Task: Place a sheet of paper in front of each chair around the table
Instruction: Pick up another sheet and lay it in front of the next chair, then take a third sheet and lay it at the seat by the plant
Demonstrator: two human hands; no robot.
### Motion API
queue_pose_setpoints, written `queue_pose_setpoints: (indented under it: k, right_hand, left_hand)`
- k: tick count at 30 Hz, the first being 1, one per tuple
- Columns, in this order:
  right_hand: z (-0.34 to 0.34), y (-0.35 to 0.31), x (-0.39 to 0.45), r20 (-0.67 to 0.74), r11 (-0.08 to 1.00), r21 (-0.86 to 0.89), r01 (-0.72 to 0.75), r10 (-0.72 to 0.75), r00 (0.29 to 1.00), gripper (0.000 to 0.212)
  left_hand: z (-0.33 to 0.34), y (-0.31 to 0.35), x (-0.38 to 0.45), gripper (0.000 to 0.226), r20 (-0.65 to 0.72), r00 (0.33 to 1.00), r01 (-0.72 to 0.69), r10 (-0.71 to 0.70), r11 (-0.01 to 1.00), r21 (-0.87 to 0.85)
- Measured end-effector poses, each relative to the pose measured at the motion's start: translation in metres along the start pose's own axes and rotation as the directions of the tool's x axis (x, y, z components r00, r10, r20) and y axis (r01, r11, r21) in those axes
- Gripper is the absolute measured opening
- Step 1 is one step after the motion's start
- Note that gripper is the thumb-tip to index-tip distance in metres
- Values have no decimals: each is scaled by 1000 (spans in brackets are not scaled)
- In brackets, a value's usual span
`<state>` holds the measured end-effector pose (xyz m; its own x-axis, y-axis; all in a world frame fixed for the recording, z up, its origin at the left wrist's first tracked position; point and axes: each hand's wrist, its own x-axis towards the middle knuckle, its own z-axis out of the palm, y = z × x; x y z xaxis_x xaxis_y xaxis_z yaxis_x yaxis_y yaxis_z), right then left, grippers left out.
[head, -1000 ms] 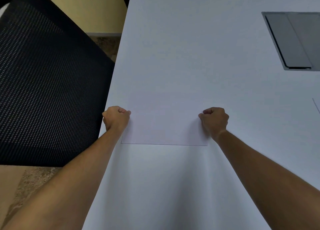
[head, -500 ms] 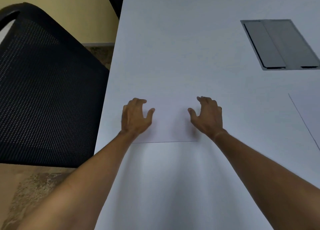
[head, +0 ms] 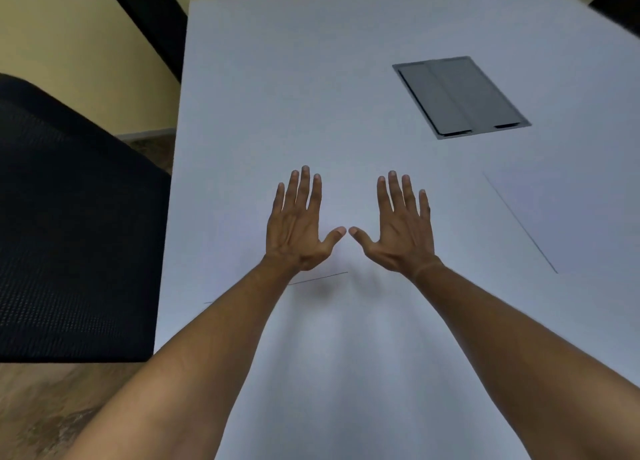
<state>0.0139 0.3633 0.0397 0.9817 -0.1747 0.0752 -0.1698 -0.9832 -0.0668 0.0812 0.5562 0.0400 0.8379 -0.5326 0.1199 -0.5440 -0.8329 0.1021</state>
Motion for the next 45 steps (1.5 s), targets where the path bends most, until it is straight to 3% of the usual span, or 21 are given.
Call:
queue_pose_setpoints:
  k: [12,31,45]
  right_hand:
    - [-49,107,-66,-100,990,-24,-140,137,985,101]
    - [-142,349,-239,-233,966,31,-258,258,938,100]
    - [-132,484,-213,-238,957,40,-287,288,928,101]
  left_hand:
    - [-28,127,9,98,-28,992,-120,122,992,50]
    - [-63,420,-23,98,-118,963,-242,244,970,30]
    - [-19,530,63,101,-110,960,-262,257,965,-26]
